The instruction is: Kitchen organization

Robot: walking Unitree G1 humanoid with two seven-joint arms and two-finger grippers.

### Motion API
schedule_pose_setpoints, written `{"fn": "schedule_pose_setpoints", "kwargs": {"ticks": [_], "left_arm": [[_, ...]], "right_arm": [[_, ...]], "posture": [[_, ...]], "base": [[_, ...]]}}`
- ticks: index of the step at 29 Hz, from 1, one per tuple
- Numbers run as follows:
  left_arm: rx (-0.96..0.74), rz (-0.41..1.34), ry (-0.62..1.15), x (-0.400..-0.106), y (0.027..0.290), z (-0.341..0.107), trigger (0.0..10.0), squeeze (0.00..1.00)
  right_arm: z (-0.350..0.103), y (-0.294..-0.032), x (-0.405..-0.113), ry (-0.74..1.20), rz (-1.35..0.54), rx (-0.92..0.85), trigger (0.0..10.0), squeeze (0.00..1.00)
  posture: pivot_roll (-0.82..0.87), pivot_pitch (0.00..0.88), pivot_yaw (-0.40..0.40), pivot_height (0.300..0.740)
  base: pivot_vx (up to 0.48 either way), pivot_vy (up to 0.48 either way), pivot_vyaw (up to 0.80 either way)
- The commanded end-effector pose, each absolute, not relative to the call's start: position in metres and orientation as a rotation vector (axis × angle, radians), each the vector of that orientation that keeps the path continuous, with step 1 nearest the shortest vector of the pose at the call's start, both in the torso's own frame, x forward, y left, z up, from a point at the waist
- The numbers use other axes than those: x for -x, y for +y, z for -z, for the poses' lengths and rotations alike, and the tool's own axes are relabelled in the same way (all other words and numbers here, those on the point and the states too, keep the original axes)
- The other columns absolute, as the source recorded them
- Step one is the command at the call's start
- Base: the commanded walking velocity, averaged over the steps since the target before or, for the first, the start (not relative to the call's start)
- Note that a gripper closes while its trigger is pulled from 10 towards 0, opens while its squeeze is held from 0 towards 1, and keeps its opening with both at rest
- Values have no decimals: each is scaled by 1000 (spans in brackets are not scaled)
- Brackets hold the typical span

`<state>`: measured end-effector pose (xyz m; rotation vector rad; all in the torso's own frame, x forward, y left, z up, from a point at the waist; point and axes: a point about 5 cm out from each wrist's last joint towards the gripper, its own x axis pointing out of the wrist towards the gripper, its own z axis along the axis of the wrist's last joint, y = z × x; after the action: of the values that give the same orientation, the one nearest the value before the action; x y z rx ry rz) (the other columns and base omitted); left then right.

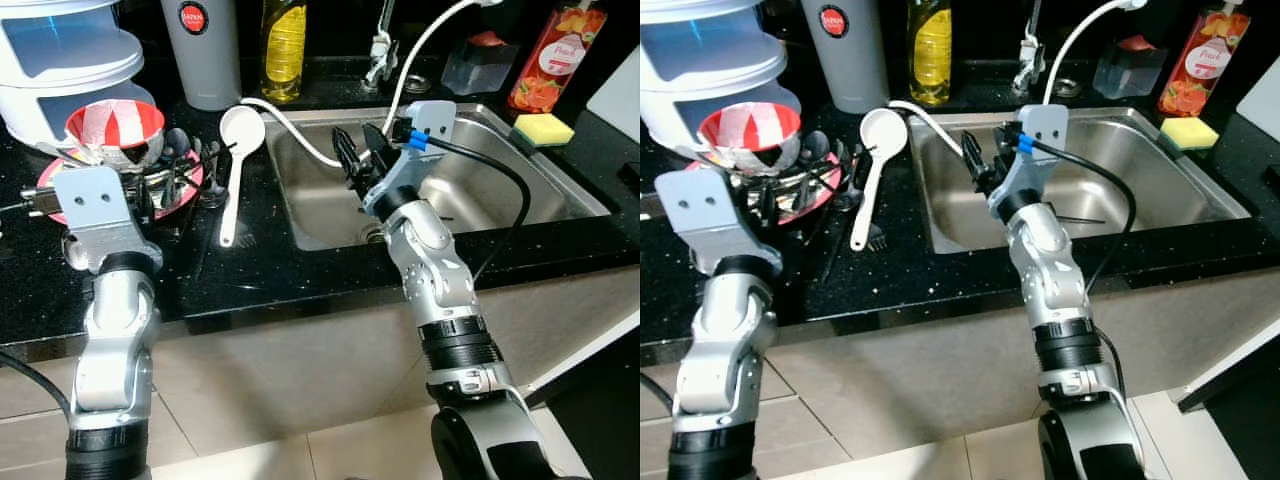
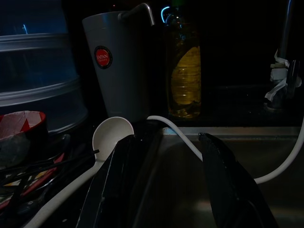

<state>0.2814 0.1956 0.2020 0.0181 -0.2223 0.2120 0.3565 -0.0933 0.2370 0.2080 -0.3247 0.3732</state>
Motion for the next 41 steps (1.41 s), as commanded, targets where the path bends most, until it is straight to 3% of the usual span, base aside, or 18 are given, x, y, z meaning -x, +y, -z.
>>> {"fn": "schedule_pose_setpoints", "kwargs": {"ticks": [1,41], "left_arm": [[-20,-207,-202,-283,193,-199,10000,0],[-55,-195,-178,-286,189,-195,10000,0]], "right_arm": [[-235,-93,-355,-319,-371,-207,10000,0],[-232,-92,-353,-315,-367,-212,10000,0]], "posture": [[31,0,-33,740],[30,0,-23,740]], "base": [[0,0,0],[0,0,0]]}}
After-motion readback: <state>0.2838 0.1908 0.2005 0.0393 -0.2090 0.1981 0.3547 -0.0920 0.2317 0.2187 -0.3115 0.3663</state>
